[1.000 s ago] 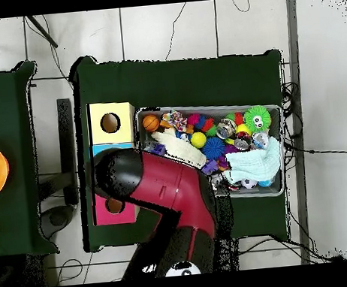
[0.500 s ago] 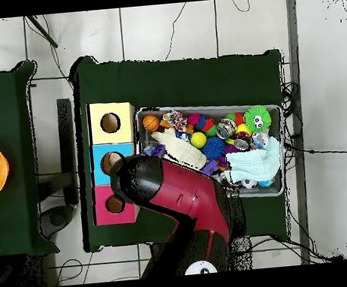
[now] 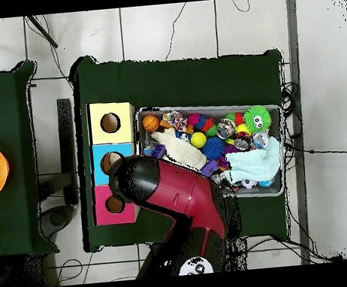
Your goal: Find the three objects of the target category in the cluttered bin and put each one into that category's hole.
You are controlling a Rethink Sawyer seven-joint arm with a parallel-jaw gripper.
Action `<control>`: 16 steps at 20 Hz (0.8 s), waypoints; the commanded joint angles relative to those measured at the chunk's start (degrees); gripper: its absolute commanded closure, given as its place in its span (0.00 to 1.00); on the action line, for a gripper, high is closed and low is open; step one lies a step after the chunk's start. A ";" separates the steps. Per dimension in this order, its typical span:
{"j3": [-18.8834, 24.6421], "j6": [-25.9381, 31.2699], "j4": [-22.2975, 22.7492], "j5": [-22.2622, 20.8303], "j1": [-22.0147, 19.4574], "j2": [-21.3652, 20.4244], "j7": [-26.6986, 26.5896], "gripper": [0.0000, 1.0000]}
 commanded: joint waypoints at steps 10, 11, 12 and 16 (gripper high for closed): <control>4.49 -1.08 3.00 -2.81 2.47 2.56 8.04 1.00; 4.53 -1.09 3.10 -2.80 2.38 2.54 7.87 1.00; 4.43 -1.13 3.06 -2.82 2.48 2.57 7.93 1.00; 4.07 0.26 2.52 -2.88 2.98 2.27 8.13 1.00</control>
